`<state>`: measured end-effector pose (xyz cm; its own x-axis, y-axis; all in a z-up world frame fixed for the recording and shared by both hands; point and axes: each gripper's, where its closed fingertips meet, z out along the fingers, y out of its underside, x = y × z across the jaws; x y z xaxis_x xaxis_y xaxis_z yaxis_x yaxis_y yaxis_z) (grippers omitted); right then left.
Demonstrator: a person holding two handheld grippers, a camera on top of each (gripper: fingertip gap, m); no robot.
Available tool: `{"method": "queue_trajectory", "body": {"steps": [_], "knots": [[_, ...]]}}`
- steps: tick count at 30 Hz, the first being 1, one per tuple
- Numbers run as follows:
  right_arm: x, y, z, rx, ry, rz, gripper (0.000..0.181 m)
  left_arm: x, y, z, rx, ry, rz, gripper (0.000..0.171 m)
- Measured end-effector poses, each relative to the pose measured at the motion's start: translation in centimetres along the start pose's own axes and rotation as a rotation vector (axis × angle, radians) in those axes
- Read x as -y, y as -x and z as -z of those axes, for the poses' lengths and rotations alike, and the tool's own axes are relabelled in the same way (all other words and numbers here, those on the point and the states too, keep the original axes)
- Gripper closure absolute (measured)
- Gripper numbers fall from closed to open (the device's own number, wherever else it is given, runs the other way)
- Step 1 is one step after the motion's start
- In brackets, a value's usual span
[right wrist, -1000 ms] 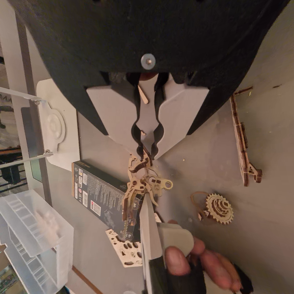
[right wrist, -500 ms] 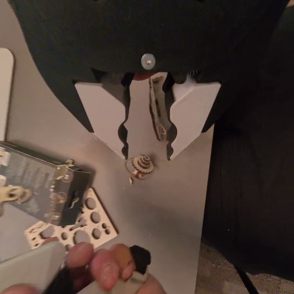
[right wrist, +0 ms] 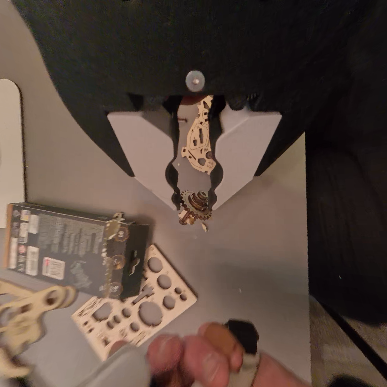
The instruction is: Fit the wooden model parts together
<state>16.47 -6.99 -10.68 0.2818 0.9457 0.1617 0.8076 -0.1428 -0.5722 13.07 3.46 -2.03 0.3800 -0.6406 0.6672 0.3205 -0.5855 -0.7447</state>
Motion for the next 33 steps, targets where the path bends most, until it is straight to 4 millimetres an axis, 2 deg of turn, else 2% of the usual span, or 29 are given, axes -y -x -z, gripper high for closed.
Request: {"method": "queue_trajectory", "body": {"steps": [5,8,12,15,19,26,33], "knots": [[3.2,-1.9,5.4,0.055,-0.284,-0.151,0.158,-0.1,-1.9,-0.5,-0.046,-0.008,-0.022,0.17],[4.0,-3.5,8.1,0.052,-0.385,-0.219,0.159,-0.1,-3.2,-0.8,-0.08,-0.034,-0.022,0.17],[4.6,-5.7,10.6,-0.019,-0.473,-0.266,0.159,-0.7,-4.8,-1.4,-0.122,-0.039,-0.02,0.17],[4.7,-6.5,11.4,-0.055,-0.487,-0.27,0.159,-1.1,-6.3,-1.8,-0.173,-0.051,-0.03,0.17],[4.9,-6.5,11.6,-0.014,-0.507,-0.319,0.159,-1.4,-7.5,-2.1,-0.204,-0.065,-0.086,0.17],[4.4,-6.8,11.6,0.073,-0.516,-0.45,0.159,-1.3,-8.7,-2.1,-0.255,-0.099,-0.144,0.17],[4.2,-6.4,11.7,0.168,-0.53,-0.528,0.159,-1.6,-9.0,-2.3,-0.244,-0.093,-0.242,0.17]]}}
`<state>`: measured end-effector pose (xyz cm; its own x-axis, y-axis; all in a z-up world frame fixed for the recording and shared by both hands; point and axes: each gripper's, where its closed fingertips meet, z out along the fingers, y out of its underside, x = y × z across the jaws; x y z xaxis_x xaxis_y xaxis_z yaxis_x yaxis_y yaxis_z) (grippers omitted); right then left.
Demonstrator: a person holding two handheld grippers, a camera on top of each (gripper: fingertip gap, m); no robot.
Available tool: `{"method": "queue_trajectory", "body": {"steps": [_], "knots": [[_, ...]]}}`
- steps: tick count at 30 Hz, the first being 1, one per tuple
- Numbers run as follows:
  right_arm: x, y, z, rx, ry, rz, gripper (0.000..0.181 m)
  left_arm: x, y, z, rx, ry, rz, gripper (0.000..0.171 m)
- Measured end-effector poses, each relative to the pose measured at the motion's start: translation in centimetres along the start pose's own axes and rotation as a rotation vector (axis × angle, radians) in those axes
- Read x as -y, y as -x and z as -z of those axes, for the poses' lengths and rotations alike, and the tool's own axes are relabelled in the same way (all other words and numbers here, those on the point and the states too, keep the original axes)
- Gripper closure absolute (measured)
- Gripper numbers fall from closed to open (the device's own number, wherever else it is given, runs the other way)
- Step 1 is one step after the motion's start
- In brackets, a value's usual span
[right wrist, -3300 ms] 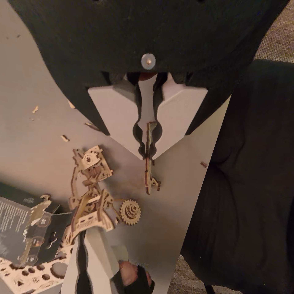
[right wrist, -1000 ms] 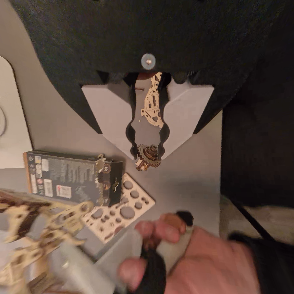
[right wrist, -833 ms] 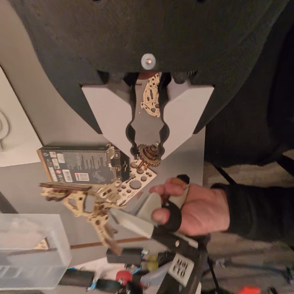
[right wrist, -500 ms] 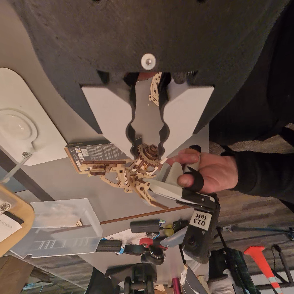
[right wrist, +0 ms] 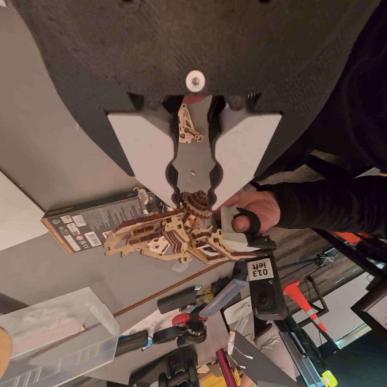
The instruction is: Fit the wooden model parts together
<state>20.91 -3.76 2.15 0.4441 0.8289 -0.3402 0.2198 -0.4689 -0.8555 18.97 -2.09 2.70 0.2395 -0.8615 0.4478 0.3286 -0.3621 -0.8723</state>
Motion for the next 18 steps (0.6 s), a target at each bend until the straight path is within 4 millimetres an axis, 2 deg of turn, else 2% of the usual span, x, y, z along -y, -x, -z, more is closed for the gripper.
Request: {"method": "queue_trajectory", "body": {"steps": [8,13,18], "knots": [[-0.2,0.2,0.1,0.056,-0.016,-0.074,0.159,0.0,-0.5,-0.1,-0.025,0.001,-0.09,0.17],[0.6,0.8,0.4,0.107,-0.081,-0.097,0.159,0.5,-1.2,0.1,-0.05,-0.014,-0.203,0.17],[1.1,1.5,0.7,0.126,-0.109,-0.069,0.159,1.0,-2.1,0.2,-0.08,-0.042,-0.241,0.17]]}}
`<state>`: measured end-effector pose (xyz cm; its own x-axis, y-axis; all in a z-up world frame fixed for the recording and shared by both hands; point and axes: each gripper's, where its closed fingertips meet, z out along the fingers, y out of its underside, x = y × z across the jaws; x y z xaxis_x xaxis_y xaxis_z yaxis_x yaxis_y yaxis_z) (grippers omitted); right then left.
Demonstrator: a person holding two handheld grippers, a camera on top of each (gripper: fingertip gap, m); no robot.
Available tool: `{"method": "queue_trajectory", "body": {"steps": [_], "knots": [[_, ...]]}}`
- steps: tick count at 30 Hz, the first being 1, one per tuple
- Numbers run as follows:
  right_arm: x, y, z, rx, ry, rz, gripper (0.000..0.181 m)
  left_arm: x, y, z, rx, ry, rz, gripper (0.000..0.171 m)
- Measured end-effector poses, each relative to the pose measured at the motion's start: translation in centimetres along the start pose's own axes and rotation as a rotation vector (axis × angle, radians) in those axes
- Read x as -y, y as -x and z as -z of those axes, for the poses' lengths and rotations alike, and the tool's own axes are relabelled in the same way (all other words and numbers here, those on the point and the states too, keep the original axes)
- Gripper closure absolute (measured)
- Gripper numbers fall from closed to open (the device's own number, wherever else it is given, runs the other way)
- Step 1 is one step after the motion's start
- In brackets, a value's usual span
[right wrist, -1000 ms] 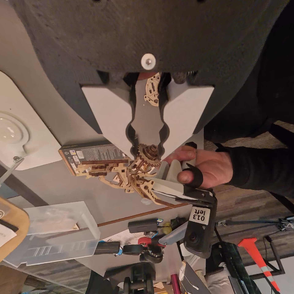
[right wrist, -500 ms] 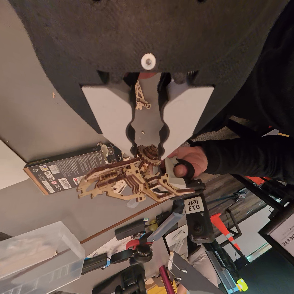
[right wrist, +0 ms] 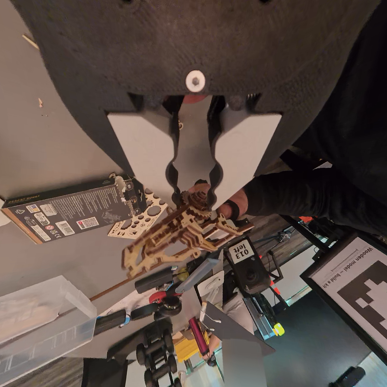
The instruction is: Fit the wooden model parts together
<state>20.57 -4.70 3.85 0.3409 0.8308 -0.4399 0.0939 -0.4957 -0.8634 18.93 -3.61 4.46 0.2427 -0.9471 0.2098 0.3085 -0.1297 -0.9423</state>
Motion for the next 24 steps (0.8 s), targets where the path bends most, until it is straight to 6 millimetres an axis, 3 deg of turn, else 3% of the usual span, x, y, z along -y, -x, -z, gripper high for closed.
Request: {"method": "queue_trajectory", "body": {"steps": [13,24], "knots": [[1.4,0.3,0.5,0.022,-0.125,-0.011,0.158,0.8,-0.6,-0.5,0.01,-0.015,-0.092,0.17],[1.9,-2.0,0.4,-0.145,-0.207,-0.003,0.137,0.5,0.9,-0.4,0.021,-0.144,0.287,0.17]]}}
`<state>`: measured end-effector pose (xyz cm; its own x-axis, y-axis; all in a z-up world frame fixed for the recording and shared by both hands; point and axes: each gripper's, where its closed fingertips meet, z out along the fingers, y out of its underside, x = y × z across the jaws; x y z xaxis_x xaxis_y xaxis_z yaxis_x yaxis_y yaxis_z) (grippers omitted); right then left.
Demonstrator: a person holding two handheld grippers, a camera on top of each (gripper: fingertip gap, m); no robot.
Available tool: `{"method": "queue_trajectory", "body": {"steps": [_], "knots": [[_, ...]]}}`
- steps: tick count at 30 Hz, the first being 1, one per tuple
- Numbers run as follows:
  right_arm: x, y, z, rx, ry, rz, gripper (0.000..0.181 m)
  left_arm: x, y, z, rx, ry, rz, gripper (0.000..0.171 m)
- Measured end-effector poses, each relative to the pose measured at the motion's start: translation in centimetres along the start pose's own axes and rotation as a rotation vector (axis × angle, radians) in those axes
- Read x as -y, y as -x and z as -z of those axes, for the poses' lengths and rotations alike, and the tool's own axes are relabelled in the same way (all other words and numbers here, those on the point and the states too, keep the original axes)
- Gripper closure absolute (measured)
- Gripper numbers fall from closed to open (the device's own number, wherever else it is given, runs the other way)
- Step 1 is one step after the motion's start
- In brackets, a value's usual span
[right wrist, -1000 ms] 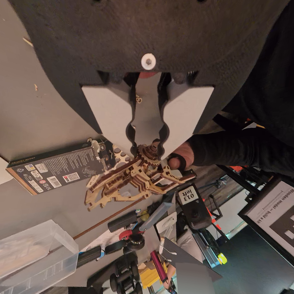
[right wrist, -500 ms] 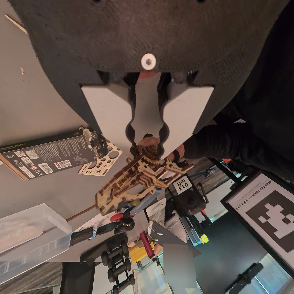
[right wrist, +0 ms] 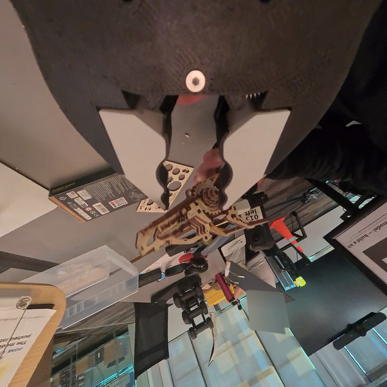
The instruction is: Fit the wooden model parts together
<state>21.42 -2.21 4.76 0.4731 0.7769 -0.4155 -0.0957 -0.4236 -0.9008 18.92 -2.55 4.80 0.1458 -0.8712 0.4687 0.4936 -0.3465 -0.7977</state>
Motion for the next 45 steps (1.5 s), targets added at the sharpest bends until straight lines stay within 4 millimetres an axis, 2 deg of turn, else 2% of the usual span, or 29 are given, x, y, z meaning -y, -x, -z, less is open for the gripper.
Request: {"method": "queue_trajectory", "body": {"steps": [5,11,15,19,21,22,28,31,35,39,42,45], "knots": [[-0.4,-0.2,-0.7,-0.009,-0.016,-0.035,0.123,-0.5,0.5,0.1,0.016,-0.057,0.199,0.17],[-0.3,-0.3,-0.7,0.056,-0.068,-0.109,0.126,-1.1,0.5,0.0,-0.012,-0.097,0.378,0.17],[-0.2,-0.3,-0.5,0.111,-0.109,-0.162,0.126,-1.3,0.1,-0.1,-0.057,-0.105,0.42,0.17],[-0.2,0.6,-0.6,0.211,-0.121,-0.229,0.121,-1.1,-0.3,-0.2,-0.101,-0.107,0.432,0.169],[-0.1,1.0,-0.4,0.256,-0.135,-0.243,0.131,-1.1,-0.2,-0.2,-0.113,-0.112,0.442,0.169],[0.0,1.0,-0.3,0.269,-0.145,-0.25,0.136,-1.1,-0.1,-0.2,-0.117,-0.103,0.442,0.169],[0.1,0.7,-0.1,0.288,-0.196,-0.293,0.138,-1.0,-0.1,-0.5,-0.114,-0.094,0.41,0.168],[0.4,0.3,0.2,0.288,-0.234,-0.308,0.14,-0.8,-0.7,-0.7,-0.124,-0.083,0.361,0.148],[0.4,-0.2,0.3,0.286,-0.265,-0.334,0.14,-1.1,-1.0,-1.1,-0.079,-0.058,0.256,0.131],[0.3,-0.6,0.2,0.283,-0.285,-0.378,0.14,-2.3,-0.8,-1.5,-0.018,-0.001,0.18,0.117],[0.1,-0.9,0.0,0.273,-0.293,-0.414,0.14,-3.2,-0.2,-1.6,0.037,0.033,0.135,0.117],[-0.7,-0.9,-0.6,0.261,-0.276,-0.468,0.14,-3.1,-0.2,-1.7,0.038,0.036,0.125,0.133]]}}
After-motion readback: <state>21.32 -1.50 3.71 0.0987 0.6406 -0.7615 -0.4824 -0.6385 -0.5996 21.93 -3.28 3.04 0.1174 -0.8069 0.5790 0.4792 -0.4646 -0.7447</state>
